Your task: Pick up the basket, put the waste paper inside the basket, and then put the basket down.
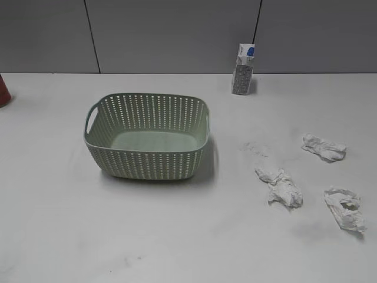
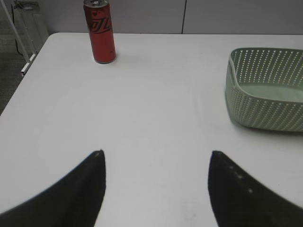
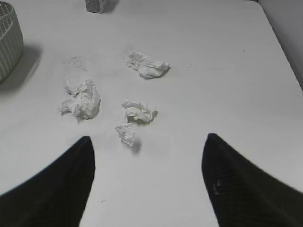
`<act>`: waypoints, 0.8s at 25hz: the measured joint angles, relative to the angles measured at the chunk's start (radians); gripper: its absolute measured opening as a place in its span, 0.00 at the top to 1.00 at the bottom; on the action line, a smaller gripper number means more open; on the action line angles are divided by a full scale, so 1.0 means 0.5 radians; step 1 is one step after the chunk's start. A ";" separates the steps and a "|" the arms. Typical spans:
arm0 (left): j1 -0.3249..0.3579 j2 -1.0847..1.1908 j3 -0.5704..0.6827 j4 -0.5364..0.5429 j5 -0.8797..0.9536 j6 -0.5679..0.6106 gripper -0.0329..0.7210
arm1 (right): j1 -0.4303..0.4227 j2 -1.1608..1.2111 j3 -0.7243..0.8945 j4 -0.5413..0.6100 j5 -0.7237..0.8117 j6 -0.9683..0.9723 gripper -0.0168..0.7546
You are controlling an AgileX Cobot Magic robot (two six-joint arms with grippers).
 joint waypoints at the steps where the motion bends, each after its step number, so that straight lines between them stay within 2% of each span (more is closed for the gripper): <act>1: 0.000 0.000 0.000 0.000 0.000 0.000 0.27 | 0.000 0.000 0.000 0.000 0.000 0.000 0.25; 8: 0.000 0.120 -0.055 -0.002 -0.093 0.000 0.27 | 0.000 0.000 0.000 0.000 0.000 0.000 0.25; 15: 0.000 0.646 -0.260 -0.038 -0.478 0.079 0.27 | 0.000 0.000 0.000 0.000 0.000 0.000 0.25; 18: -0.053 0.917 -0.346 -0.051 -0.589 0.092 0.27 | 0.000 0.000 0.000 0.000 0.000 0.000 0.25; 20: -0.140 1.072 -0.393 -0.067 -0.648 0.092 0.27 | 0.000 0.000 0.000 0.000 0.000 0.000 0.25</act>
